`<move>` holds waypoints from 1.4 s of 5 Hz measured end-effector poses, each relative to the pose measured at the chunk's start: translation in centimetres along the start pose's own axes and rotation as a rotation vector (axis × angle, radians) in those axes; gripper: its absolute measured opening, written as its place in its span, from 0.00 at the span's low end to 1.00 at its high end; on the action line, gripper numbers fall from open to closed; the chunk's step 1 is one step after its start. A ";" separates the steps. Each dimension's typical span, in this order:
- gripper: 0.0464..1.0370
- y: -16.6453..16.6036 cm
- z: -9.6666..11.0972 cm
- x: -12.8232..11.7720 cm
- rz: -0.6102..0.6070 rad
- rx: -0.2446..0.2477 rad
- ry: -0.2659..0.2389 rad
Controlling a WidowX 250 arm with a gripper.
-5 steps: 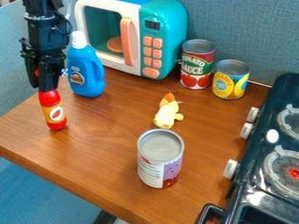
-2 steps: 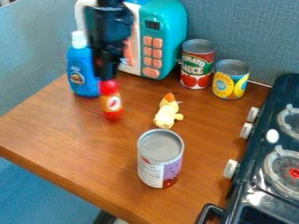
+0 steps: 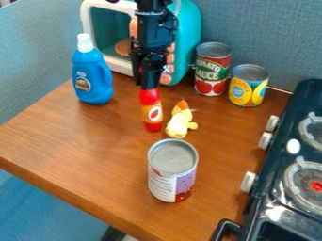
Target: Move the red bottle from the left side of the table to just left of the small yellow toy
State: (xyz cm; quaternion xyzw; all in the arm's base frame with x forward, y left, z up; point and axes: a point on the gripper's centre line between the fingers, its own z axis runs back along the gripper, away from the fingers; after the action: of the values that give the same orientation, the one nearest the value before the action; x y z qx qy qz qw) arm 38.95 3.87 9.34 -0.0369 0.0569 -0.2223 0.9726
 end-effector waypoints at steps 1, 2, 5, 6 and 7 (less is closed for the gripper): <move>0.33 0.4 0.1 1.1 0.008 0.041 0.017; 0.33 0.9 0.1 1.6 0.018 0.065 0.030; 0.37 0.9 0.0 1.0 0.064 0.131 0.067; 0.68 0.6 -0.4 0.8 0.055 0.075 0.060; 0.95 1.0 -0.3 0.2 0.081 0.040 0.042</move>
State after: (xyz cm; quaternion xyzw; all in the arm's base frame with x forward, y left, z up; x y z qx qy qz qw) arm 39.56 4.69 8.93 -0.0106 0.0744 -0.1846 0.9799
